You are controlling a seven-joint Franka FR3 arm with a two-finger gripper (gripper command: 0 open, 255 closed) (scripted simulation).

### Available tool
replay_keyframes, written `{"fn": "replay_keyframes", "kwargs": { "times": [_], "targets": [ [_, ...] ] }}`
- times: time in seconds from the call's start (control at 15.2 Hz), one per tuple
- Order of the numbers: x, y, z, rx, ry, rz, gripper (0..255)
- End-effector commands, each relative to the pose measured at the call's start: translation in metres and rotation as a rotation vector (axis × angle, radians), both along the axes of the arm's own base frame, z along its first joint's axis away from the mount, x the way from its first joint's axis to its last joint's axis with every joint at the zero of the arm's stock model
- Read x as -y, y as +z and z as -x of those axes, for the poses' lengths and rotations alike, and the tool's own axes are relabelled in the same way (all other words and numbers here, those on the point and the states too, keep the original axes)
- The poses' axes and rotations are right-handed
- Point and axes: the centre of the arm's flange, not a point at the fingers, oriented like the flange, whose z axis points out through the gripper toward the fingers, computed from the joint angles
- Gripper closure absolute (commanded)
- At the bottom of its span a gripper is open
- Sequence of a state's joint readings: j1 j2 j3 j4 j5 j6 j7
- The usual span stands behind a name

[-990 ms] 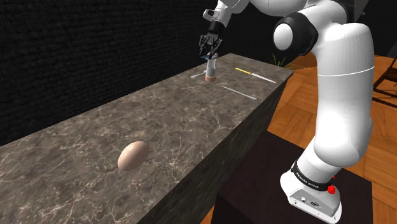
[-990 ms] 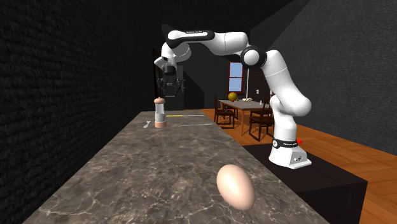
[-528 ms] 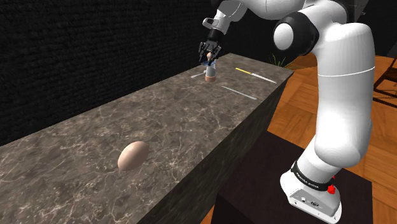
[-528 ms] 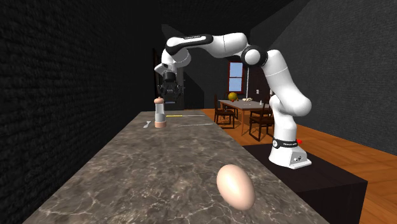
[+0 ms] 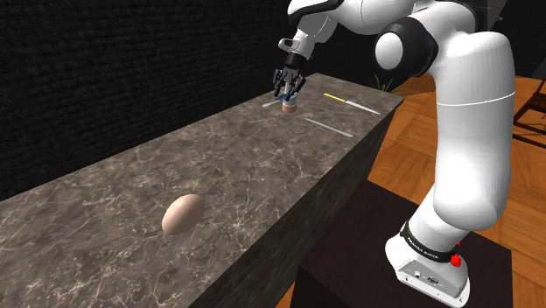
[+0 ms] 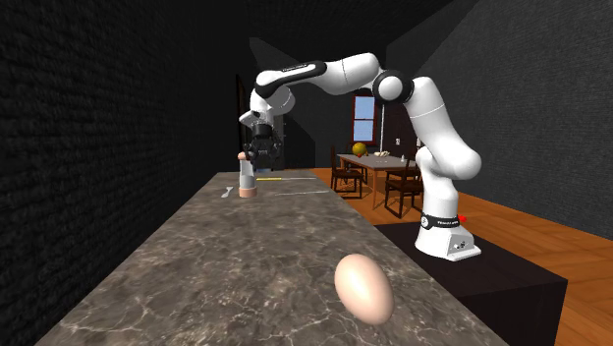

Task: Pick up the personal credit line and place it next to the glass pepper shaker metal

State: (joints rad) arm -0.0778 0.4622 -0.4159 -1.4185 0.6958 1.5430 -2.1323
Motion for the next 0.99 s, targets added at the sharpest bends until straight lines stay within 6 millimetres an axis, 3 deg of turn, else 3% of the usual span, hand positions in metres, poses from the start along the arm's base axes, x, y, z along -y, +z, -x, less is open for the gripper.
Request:
{"fn": "replay_keyframes", "kwargs": {
  "times": [0.0,0.92],
  "targets": [
    [0.0,-0.01,-0.001,0.0,0.0,0.0,255],
    [0.0,-0.084,-0.001,0.0,0.0,0.0,255]
  ]
}}
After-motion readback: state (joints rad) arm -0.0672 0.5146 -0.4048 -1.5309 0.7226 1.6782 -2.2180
